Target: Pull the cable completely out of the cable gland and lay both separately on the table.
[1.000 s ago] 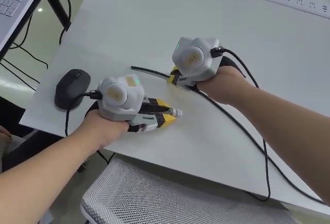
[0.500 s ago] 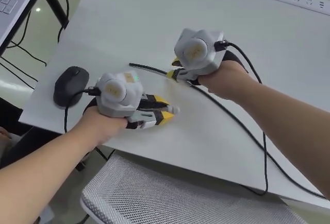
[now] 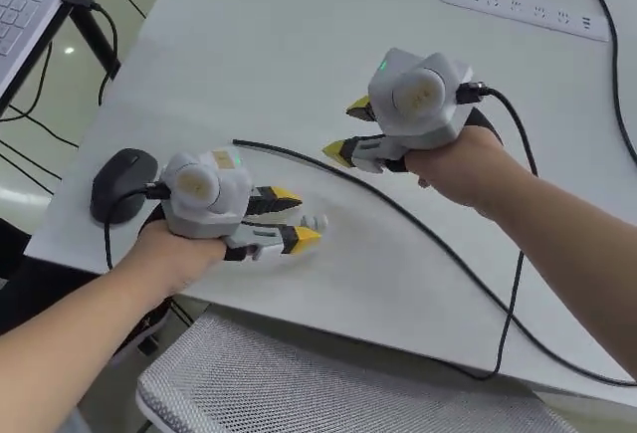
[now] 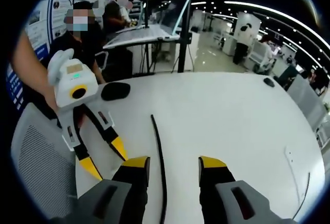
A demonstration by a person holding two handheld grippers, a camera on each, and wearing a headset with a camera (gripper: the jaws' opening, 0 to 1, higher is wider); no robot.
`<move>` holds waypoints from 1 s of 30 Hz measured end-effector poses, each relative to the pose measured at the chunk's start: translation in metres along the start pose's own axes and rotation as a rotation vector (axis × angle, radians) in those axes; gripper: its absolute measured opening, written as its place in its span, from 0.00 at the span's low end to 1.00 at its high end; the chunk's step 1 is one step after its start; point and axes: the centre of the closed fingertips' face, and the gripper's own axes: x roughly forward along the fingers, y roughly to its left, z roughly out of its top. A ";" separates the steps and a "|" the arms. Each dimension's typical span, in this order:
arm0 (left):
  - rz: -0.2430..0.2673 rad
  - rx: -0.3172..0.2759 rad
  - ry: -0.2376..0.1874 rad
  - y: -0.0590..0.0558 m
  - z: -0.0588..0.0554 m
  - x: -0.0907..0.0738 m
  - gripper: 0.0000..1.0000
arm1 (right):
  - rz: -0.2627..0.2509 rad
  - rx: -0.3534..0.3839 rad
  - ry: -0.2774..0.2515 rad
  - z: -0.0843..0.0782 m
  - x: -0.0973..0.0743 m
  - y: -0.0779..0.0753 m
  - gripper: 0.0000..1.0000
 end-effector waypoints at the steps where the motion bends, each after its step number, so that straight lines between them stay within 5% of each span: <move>1: 0.001 -0.005 -0.004 -0.002 0.002 -0.002 0.37 | -0.006 0.011 -0.012 0.000 -0.007 -0.001 0.37; 20: 0.076 -0.061 -0.086 -0.023 0.030 -0.036 0.54 | -0.067 0.196 -0.199 -0.016 -0.115 0.006 0.52; 30: 0.103 -0.046 -0.096 -0.039 0.043 -0.052 0.66 | -0.088 0.277 -0.308 -0.037 -0.167 0.027 0.62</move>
